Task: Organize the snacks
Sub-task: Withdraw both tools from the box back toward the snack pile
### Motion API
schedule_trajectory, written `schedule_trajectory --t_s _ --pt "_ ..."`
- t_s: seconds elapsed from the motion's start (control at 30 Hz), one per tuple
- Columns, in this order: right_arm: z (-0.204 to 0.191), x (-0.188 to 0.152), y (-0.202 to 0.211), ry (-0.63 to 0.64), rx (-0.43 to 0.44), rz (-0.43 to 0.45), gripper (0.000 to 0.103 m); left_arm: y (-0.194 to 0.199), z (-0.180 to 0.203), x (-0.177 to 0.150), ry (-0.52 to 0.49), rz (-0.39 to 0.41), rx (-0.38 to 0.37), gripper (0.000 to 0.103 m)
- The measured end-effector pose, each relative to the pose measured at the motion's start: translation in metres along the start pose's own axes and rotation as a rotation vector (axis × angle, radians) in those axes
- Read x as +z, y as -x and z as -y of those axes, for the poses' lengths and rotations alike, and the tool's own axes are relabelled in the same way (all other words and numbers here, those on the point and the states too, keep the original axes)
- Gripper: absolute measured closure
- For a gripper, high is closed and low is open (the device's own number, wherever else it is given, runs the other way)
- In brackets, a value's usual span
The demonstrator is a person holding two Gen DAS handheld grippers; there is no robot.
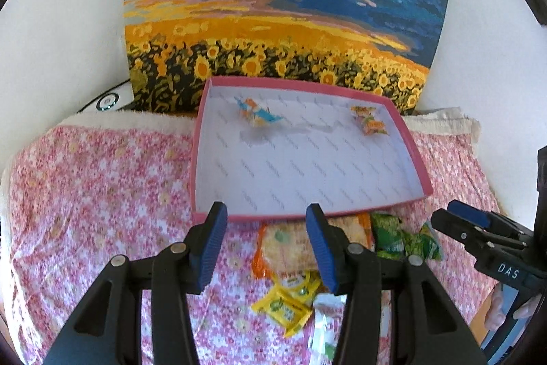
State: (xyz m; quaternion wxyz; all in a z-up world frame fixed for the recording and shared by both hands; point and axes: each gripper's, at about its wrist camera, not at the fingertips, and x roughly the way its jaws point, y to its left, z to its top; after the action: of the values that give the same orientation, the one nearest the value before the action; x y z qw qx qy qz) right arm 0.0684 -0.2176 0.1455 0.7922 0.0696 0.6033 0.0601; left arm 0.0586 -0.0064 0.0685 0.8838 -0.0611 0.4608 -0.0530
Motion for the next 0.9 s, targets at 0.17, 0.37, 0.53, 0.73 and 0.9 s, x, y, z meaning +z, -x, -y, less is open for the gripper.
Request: schedule_trajectory --t_s 0.17,0.37,0.53,0.73,0.9 --pt "0.002 -0.011 0.003 -0.009 -0.003 -0.014 0.041 -0.001 -0.003 -0.012 0.009 -0.027 0.001 0.052" --pt "0.003 -0.018 0.006 -0.022 -0.008 -0.025 0.041 -0.002 -0.005 -0.024 0.016 -0.052 0.0 0.052" --pt "0.003 -0.022 0.008 -0.031 -0.013 -0.035 0.041 -0.004 -0.007 -0.033 0.02 -0.075 0.007 0.052" --pt "0.0 -0.031 0.01 -0.012 -0.021 -0.043 0.041 -0.01 -0.01 -0.042 0.027 -0.114 0.009 0.052" --pt "-0.002 -0.038 0.008 -0.001 -0.025 -0.054 0.041 -0.014 -0.007 -0.049 0.023 -0.142 -0.014 0.052"
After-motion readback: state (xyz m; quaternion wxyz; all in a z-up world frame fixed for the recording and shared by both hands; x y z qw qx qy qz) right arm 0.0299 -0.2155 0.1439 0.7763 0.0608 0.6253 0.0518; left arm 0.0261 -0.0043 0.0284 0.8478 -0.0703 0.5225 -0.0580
